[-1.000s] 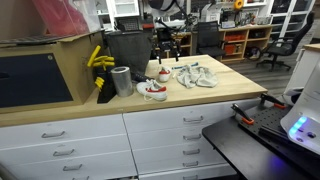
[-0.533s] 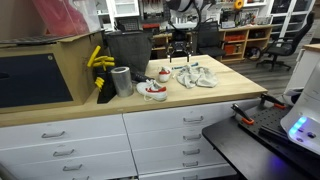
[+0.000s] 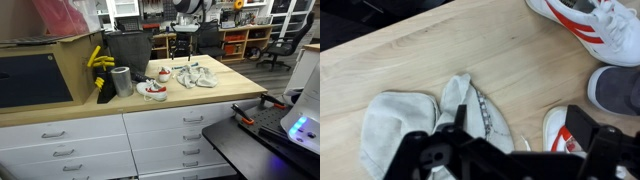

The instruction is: Pick up the white shoe at the bottom and turn it to the left

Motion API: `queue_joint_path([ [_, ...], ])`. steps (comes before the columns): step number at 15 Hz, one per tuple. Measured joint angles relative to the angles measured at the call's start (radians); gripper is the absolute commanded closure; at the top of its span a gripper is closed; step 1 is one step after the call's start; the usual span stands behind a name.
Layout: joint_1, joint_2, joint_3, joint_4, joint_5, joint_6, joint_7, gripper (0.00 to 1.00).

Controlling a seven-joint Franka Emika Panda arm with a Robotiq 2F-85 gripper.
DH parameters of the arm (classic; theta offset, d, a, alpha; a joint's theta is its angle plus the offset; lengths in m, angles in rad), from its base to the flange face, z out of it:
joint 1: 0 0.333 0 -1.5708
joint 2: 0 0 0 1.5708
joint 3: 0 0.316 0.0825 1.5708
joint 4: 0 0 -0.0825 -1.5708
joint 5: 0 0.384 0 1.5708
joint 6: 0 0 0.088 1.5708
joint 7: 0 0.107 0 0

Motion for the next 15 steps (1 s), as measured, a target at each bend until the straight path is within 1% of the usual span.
queue_joint_path([
  [4, 0.000, -0.042, 0.002, -0.008, -0.078, 0.022, 0.059, 0.00],
  [8, 0.002, -0.144, 0.020, -0.037, -0.194, 0.012, 0.085, 0.00],
  [12, -0.001, -0.267, 0.042, -0.080, -0.275, -0.072, 0.068, 0.00],
  [15, -0.006, -0.344, 0.054, -0.113, -0.283, -0.175, -0.024, 0.00],
])
